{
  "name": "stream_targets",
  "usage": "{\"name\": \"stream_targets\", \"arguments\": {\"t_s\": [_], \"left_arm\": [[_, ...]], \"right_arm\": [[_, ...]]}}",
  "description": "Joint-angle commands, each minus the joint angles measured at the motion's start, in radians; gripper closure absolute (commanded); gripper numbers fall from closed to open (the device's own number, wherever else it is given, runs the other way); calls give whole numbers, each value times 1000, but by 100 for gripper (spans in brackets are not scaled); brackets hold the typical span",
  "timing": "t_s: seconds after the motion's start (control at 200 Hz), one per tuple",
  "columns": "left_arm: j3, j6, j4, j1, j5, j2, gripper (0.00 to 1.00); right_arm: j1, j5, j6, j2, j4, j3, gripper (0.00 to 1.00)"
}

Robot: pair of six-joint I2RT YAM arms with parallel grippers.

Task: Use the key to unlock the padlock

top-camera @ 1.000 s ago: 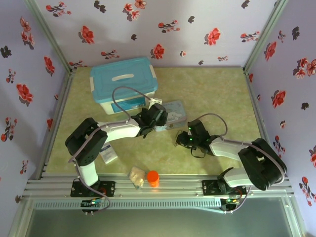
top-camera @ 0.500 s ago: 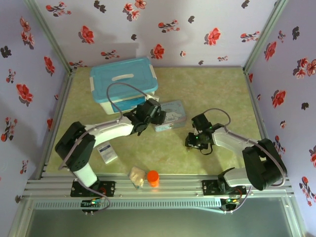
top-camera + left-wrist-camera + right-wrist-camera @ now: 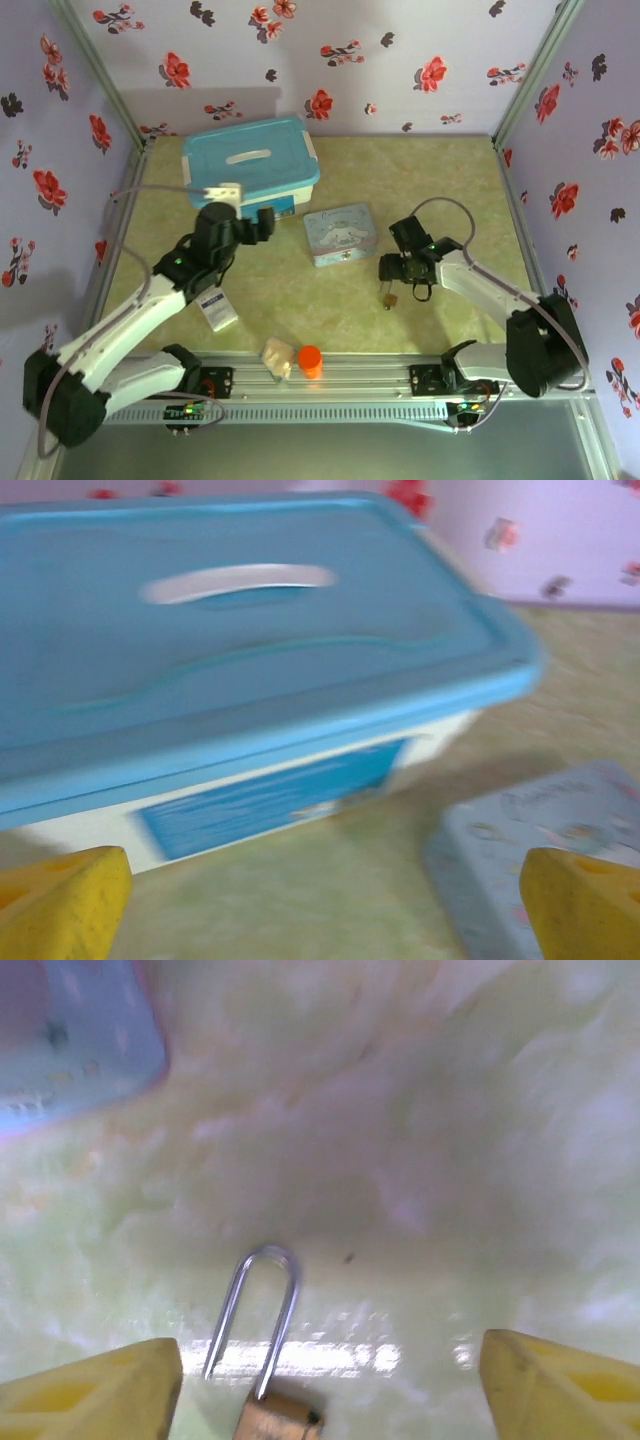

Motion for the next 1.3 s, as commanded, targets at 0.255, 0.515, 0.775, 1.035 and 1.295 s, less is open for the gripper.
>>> {"name": "stream_targets", "arguments": {"t_s": [0.255, 0.515, 0.775, 1.035, 1.295], "left_arm": [[-360, 171, 207, 397, -138, -192, 0], [-466, 239, 565, 463, -112, 72, 0], [-430, 250, 888, 545, 43, 345, 0], [-436, 277, 1101, 598, 168, 549, 0], [-419, 287, 1092, 592, 160, 560, 0]], "right_arm": [[-305, 304, -194, -38, 485, -51, 1], [-350, 373, -369, 39, 1123, -368, 1], [-387, 303, -362, 106, 1432, -449, 1], [-396, 213, -407, 313, 1581, -407, 1], [-441, 152, -364, 293, 1490, -382, 1]]}}
